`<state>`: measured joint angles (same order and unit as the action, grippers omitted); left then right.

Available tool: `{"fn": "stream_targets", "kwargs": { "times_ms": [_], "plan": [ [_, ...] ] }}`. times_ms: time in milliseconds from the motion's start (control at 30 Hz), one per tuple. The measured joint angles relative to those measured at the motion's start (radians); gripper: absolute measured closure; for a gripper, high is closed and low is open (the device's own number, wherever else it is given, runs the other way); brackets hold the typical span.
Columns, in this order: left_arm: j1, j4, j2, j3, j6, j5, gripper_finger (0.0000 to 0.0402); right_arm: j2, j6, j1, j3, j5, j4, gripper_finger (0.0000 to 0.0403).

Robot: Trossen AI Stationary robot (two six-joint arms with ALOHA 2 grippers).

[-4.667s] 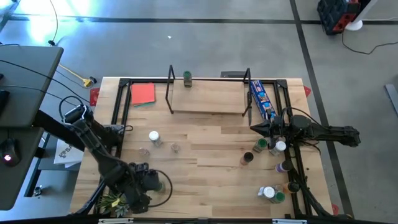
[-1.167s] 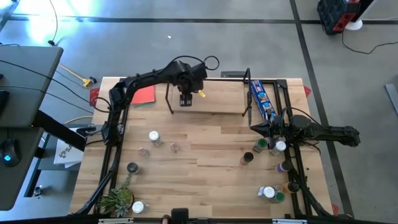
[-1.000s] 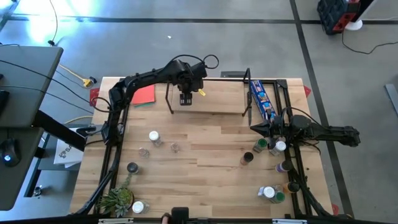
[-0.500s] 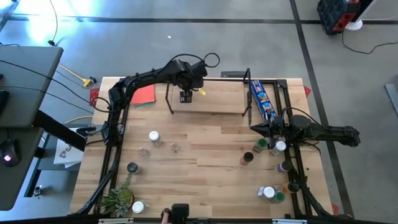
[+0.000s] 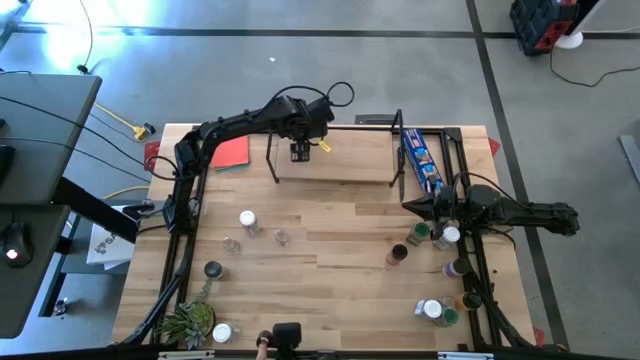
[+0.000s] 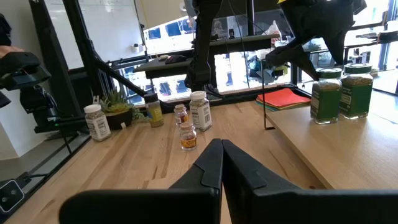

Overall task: Shelf spices
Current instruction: Put the bottom left green seasoning bottle on the shelf aligned with the other green seasoning bottle

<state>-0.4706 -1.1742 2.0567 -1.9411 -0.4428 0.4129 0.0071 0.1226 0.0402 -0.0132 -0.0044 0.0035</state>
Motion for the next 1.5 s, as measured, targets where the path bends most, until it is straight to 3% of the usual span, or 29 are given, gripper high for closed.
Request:
{"fn": "stream_targets", "kwargs": {
  "times_ms": [1133,1500],
  "plan": [
    [-0.016,-0.042,0.000,0.000,0.096,0.017,0.0145,0.000,0.000,0.000,0.000,0.000,0.000,0.0403],
    [-0.016,-0.040,-0.001,0.000,0.123,-0.039,0.0203,0.000,0.000,0.000,0.000,0.000,0.000,0.0403]
  ]
}}
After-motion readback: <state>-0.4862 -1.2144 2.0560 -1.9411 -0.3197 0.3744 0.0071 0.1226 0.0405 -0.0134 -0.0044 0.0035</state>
